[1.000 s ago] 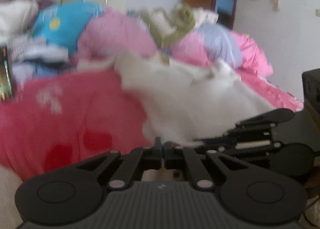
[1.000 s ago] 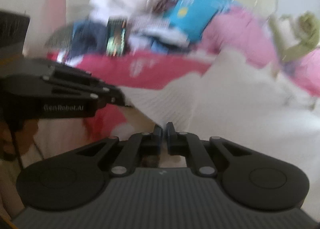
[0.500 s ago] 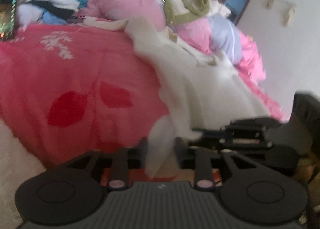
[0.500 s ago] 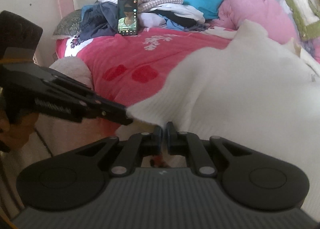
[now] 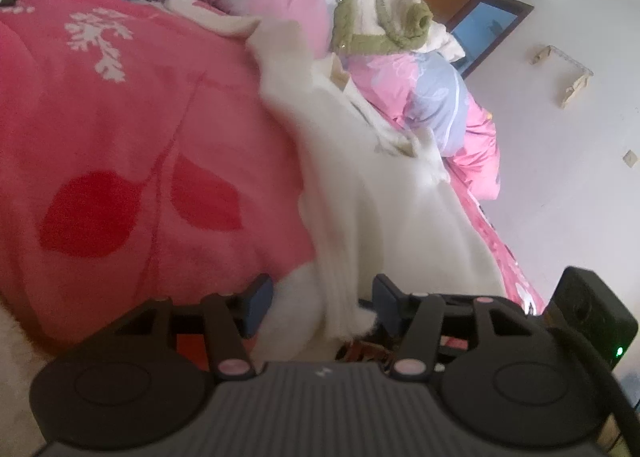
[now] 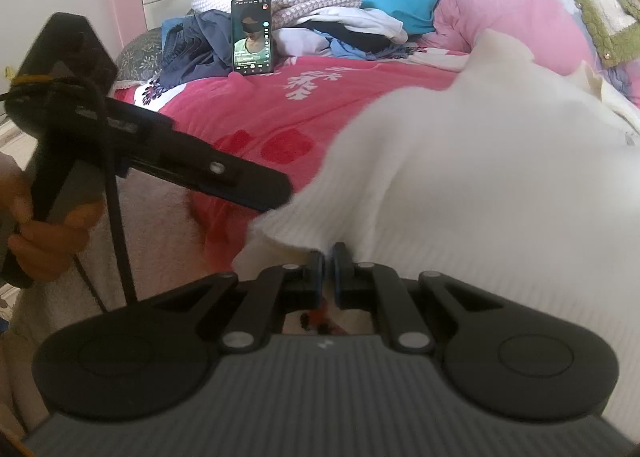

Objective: Fold clothes

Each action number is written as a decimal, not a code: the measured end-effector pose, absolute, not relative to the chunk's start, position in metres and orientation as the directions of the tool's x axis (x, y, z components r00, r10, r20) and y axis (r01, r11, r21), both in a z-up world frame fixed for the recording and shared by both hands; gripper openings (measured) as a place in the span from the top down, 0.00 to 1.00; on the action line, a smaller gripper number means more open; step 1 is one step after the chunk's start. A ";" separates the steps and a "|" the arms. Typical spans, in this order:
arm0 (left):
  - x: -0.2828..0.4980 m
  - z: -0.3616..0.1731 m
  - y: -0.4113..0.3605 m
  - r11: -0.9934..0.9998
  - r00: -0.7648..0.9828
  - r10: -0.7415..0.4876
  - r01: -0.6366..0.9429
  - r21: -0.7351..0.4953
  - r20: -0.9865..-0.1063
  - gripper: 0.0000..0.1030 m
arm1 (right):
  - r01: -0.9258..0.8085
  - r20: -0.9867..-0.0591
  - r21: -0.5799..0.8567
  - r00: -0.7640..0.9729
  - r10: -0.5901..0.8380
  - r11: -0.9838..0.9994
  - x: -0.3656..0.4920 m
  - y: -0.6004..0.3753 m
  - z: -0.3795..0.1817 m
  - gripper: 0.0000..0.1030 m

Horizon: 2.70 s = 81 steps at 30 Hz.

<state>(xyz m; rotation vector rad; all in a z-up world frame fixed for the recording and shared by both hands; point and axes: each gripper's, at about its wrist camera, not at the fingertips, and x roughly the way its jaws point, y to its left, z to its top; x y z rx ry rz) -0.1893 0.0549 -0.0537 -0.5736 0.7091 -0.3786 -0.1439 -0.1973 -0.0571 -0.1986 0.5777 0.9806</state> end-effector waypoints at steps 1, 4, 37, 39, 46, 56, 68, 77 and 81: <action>-0.188 -0.054 0.055 0.779 0.700 -0.511 0.133 -0.613 -0.498 0.49 | -0.828 -0.543 0.097 0.421 0.726 0.553 -0.144 -0.197 -0.057 0.97; -0.187 -0.054 0.054 0.777 0.694 -0.515 0.131 -0.615 -0.503 0.61 | -0.827 -0.538 0.102 0.421 0.730 0.553 -0.143 -0.198 -0.058 0.97; -0.169 -0.065 0.045 0.794 0.707 -0.510 0.166 -0.585 -0.490 0.89 | -0.539 -0.470 0.241 0.662 0.583 0.807 -0.142 -0.329 -0.012 0.80; -0.168 -0.067 0.048 0.780 0.703 -0.521 0.163 -0.603 -0.483 0.89 | -0.398 -0.479 0.245 0.743 0.467 0.884 -0.138 -0.369 -0.003 0.77; -0.164 -0.066 0.050 0.790 0.702 -0.516 0.167 -0.590 -0.492 0.88 | -0.199 -0.569 0.080 0.796 0.208 0.977 -0.126 -0.403 0.001 0.76; -0.160 -0.068 0.055 0.774 0.684 -0.537 0.167 -0.611 -0.493 0.87 | -0.368 -0.683 -0.065 0.694 0.227 0.928 -0.097 -0.344 -0.019 0.42; -0.159 -0.069 0.055 0.769 0.684 -0.547 0.183 -0.612 -0.483 0.86 | -0.266 -0.613 -0.115 0.777 0.142 0.957 -0.108 -0.354 0.012 0.97; -0.158 -0.071 0.058 0.759 0.680 -0.560 0.191 -0.623 -0.473 0.85 | -0.222 -0.648 -0.153 0.758 0.072 0.963 -0.093 -0.366 -0.015 0.97; -0.157 -0.071 0.058 0.757 0.679 -0.562 0.192 -0.625 -0.473 0.85 | -0.213 -0.649 -0.098 0.754 0.100 0.972 -0.092 -0.372 -0.008 0.95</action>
